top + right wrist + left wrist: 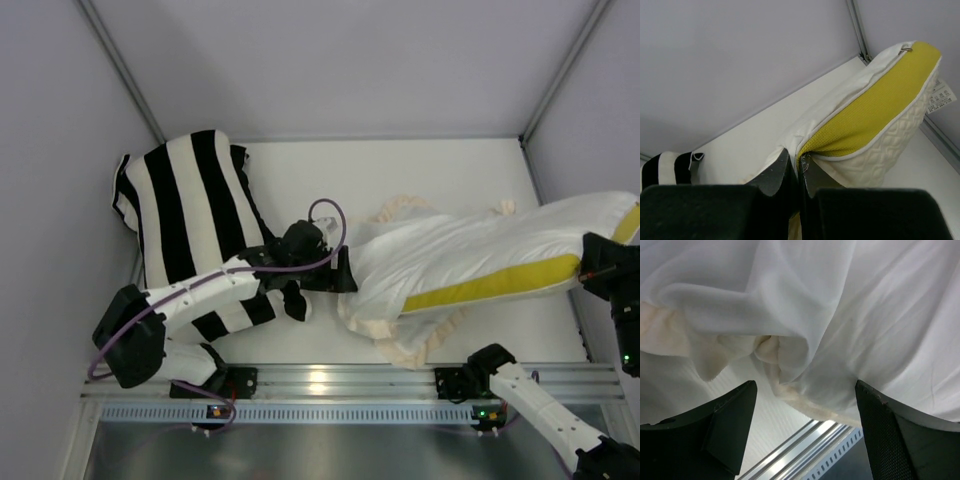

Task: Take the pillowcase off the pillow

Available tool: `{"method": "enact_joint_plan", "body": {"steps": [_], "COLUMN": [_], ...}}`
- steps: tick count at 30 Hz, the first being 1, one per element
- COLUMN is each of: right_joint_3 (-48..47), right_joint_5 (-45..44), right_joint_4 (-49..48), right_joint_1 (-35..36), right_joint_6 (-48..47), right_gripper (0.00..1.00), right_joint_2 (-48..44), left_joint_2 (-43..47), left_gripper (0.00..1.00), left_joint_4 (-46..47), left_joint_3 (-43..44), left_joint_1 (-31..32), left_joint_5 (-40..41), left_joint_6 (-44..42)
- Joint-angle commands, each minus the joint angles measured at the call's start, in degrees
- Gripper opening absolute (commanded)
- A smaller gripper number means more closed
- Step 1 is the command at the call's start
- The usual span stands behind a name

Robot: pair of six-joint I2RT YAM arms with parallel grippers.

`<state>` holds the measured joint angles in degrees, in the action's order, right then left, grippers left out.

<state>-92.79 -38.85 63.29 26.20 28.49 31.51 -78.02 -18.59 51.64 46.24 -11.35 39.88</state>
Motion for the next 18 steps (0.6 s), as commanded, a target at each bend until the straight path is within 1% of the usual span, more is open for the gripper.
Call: {"method": "enact_joint_plan", "body": {"steps": [1, 2, 5, 10, 12, 16, 18], "right_joint_3": [-2.5, -2.2, -0.6, 1.4, 1.4, 1.1, 1.0], "right_joint_5": [-3.2, -3.0, -2.7, -3.1, -2.9, -2.5, -2.2], "right_joint_4": [-7.0, -7.2, -7.9, -8.2, -8.3, -8.5, -8.4], "right_joint_1": [1.0, 1.0, 1.1, 1.1, 1.1, 1.1, 1.1], "right_joint_6": [0.2, 0.2, 0.6, 1.0, 1.2, 1.4, 1.4], "right_gripper": [0.0, 0.0, 0.0, 0.0, 0.0, 0.0, 0.0], "right_joint_2": [2.9, 3.1, 3.3, 3.5, 3.6, 3.9, 4.0], "left_joint_2": [2.8, 3.1, 4.9, 7.4, 7.4, 3.7, 0.3], "left_gripper": [0.82, 0.82, 0.83, 0.83, 0.83, 0.83, 0.84], "left_joint_4": [6.8, 6.8, 7.4, 9.4, 10.5, 10.7, 10.5], "left_joint_3": [-2.2, -2.2, -3.3, -4.9, -4.8, -2.8, -1.0], "left_joint_1": [3.8, 5.5, 7.7, 9.9, 11.8, 15.1, 16.7], "left_joint_5": [-4.5, -4.3, -3.2, -2.5, -2.3, 0.7, 2.9], "left_joint_6": [-2.7, -3.0, -3.7, -3.9, -4.4, -5.1, -5.0]}}
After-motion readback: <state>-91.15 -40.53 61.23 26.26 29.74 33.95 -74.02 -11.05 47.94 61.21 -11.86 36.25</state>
